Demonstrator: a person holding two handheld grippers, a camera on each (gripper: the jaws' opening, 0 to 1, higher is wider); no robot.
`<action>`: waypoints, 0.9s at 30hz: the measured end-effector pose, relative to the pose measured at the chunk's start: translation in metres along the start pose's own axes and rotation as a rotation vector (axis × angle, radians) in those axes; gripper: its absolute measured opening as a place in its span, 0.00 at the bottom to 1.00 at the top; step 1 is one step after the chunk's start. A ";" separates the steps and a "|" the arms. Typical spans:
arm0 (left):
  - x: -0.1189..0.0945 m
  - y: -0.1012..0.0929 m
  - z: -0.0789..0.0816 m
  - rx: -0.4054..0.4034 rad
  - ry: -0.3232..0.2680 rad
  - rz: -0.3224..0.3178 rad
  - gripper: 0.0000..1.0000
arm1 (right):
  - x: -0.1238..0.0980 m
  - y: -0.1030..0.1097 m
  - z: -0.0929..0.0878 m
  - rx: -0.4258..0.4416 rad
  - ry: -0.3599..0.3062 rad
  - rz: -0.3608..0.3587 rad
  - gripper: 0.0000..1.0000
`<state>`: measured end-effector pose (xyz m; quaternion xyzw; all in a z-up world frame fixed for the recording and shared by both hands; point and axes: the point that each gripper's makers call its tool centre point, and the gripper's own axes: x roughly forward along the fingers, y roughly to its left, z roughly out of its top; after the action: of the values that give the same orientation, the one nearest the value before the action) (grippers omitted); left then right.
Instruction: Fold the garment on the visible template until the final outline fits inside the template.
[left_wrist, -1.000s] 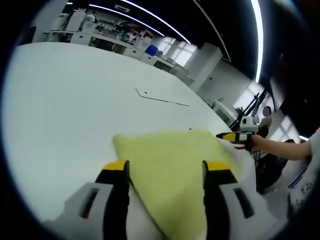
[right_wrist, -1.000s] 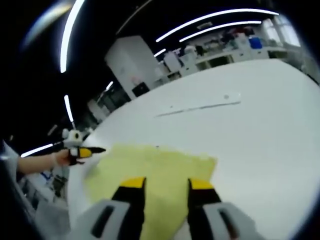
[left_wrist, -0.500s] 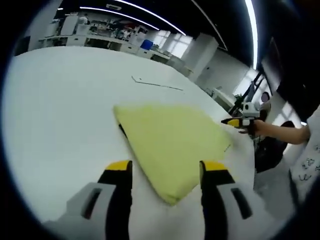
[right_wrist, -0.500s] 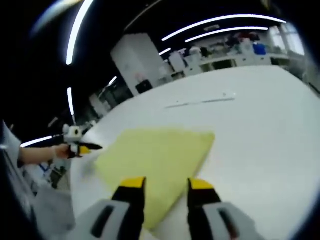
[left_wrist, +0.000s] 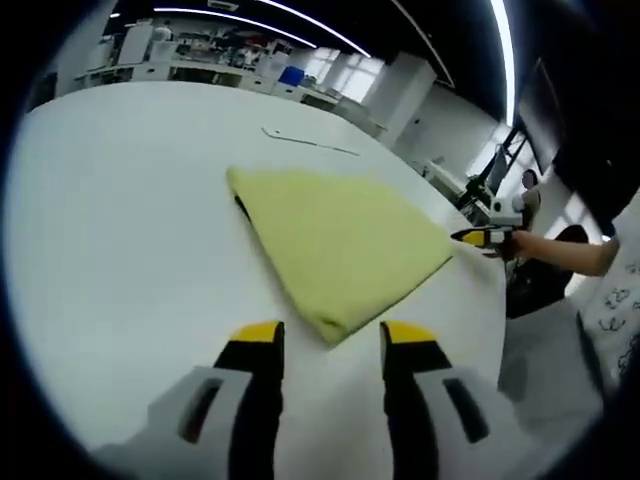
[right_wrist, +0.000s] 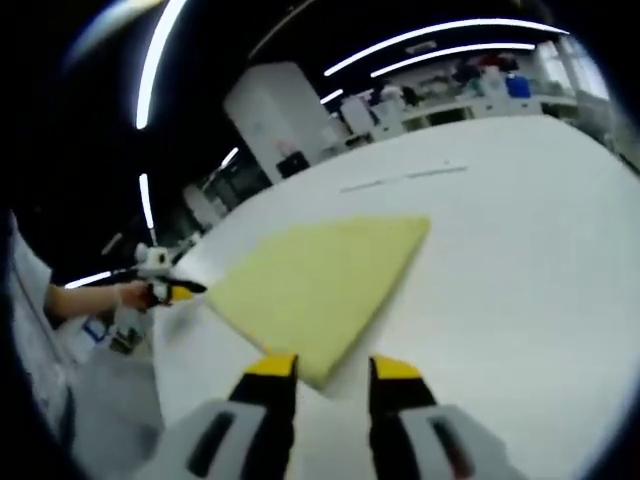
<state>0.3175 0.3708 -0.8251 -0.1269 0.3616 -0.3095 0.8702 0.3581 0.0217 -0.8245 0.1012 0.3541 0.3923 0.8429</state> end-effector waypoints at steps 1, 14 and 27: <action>0.000 0.001 -0.002 -0.001 0.004 0.006 0.29 | -0.001 0.000 -0.002 -0.009 0.006 0.000 0.22; 0.004 0.019 -0.004 -0.023 -0.033 0.013 0.13 | 0.006 0.006 -0.014 -0.104 0.022 0.001 0.10; 0.010 0.017 -0.007 0.009 -0.028 0.001 0.00 | 0.013 0.012 -0.014 -0.097 0.024 0.030 0.00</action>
<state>0.3258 0.3772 -0.8432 -0.1271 0.3479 -0.3090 0.8760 0.3469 0.0378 -0.8362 0.0609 0.3431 0.4225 0.8367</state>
